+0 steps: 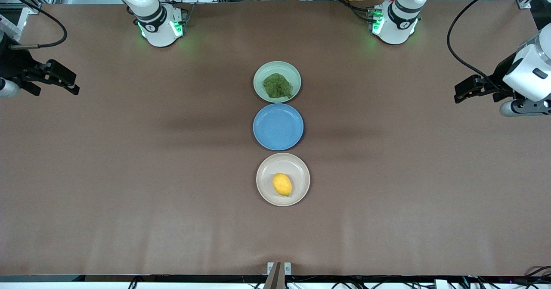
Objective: Pick lemon and lettuce from plates
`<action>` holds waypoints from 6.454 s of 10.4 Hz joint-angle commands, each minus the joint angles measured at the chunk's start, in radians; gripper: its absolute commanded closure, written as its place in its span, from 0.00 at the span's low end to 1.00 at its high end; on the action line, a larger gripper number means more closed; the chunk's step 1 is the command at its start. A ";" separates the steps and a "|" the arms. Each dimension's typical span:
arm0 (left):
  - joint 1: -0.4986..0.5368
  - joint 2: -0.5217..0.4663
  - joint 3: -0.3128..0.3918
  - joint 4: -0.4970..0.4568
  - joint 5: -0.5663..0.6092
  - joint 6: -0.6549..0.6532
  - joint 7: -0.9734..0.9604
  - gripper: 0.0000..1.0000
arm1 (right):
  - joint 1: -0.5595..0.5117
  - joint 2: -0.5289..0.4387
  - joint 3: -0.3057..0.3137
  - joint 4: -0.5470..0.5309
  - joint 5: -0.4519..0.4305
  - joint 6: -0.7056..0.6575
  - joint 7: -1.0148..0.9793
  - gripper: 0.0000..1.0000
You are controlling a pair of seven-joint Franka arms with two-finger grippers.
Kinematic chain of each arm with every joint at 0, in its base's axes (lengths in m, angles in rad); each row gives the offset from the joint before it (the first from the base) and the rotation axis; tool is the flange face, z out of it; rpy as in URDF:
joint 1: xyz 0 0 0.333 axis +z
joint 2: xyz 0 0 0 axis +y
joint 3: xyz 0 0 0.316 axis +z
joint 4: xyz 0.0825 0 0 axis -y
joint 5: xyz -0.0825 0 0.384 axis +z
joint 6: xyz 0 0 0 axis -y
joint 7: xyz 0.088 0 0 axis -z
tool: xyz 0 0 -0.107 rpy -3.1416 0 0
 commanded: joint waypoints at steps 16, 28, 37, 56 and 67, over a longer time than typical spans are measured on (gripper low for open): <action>-0.054 0.086 -0.008 -0.018 -0.047 0.028 0.018 0.00 | -0.010 0.004 0.005 0.010 0.005 -0.013 -0.014 0.00; -0.284 0.420 -0.017 0.082 -0.148 0.370 -0.353 0.00 | -0.007 0.004 0.005 0.008 0.005 -0.017 -0.011 0.00; -0.403 0.644 -0.029 0.208 -0.225 0.681 -0.433 0.00 | -0.004 0.005 0.007 0.008 0.006 -0.017 -0.001 0.00; -0.524 0.893 -0.020 0.262 -0.233 1.097 -0.618 0.00 | 0.250 -0.001 0.008 -0.067 0.000 -0.041 0.460 0.00; -0.524 0.983 -0.020 0.323 -0.234 1.188 -0.657 0.00 | 0.565 0.113 0.010 -0.162 0.009 0.085 0.893 0.00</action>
